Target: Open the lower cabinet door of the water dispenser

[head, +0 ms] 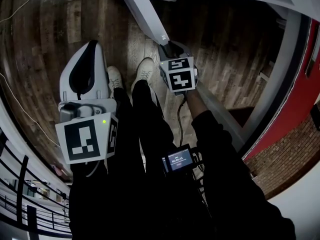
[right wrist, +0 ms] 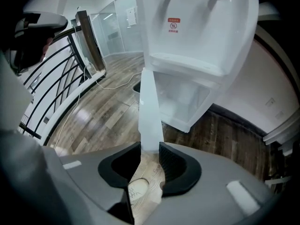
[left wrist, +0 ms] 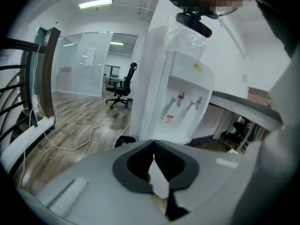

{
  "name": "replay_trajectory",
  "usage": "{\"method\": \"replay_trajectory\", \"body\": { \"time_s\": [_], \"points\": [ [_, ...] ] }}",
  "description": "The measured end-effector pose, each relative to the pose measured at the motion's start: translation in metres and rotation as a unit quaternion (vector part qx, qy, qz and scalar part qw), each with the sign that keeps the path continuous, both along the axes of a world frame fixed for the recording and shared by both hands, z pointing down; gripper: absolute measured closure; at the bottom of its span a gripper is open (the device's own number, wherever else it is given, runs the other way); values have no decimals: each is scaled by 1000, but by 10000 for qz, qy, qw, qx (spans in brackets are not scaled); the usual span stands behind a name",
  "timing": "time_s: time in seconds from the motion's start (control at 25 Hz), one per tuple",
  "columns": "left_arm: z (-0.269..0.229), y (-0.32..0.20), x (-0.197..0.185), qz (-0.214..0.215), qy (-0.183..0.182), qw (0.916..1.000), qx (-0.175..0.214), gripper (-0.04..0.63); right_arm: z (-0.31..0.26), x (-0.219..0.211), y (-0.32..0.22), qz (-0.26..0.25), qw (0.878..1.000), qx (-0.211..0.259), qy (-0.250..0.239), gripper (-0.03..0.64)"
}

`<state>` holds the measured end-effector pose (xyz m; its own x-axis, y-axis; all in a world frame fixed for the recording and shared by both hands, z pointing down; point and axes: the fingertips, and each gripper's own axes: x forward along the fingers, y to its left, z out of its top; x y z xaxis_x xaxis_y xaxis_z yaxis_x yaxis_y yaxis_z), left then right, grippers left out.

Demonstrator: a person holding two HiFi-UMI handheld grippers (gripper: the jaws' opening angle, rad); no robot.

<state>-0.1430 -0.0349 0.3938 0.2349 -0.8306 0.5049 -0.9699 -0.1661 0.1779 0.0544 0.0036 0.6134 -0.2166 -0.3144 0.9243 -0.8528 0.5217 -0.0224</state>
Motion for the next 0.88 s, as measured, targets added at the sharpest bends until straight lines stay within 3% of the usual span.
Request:
{"method": "replay_trajectory", "body": {
  "time_s": [0.28,0.88],
  "points": [
    [-4,-2,-3,-14,11,10000,33,588,-2,-25,17,-251,9996,-80,-111,506],
    [1,6,-6,-136,-16,9999,-19,588,-2,-99,48,-1593,9864,-45,-399,538]
  ]
}}
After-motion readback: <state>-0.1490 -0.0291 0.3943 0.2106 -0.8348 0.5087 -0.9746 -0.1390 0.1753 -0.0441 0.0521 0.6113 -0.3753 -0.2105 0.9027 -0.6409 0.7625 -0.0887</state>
